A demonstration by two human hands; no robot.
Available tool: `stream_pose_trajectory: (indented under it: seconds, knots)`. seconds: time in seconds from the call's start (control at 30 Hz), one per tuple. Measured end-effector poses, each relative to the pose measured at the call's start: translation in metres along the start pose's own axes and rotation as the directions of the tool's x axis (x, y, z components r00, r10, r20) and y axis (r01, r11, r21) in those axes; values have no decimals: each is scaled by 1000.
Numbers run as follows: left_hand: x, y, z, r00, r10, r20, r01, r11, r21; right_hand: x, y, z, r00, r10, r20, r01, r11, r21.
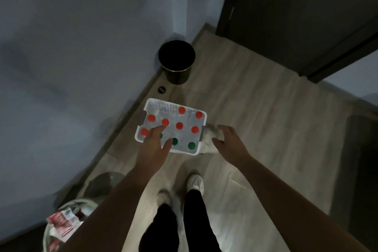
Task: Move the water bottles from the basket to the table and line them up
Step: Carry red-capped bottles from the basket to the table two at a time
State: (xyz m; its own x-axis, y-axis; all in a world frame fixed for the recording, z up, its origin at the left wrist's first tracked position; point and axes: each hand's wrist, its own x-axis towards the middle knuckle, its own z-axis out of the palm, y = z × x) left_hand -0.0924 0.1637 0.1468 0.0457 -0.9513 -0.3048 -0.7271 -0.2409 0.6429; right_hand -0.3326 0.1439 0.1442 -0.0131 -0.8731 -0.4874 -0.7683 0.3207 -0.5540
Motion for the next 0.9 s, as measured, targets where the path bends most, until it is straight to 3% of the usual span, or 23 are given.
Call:
stream_pose_trajectory:
  seconds: [0.17, 0.4, 0.57, 0.9]
  knots:
    - [77, -21, 55, 999, -4, 51, 1, 999, 45, 92, 25, 45, 996, -90, 2, 90, 996, 17]
    - [170, -64, 115, 996, 36, 87, -50, 985, 167, 177, 62, 105, 986, -127, -108, 133, 990, 53]
    - [212, -87, 137, 973, 178, 147, -213, 938, 274, 204, 79, 135, 980, -127, -150, 141, 986, 89]
    - [229, -88, 140, 941, 238, 239, -298, 918, 260, 212, 88, 152, 967, -98, -236, 164, 946, 281]
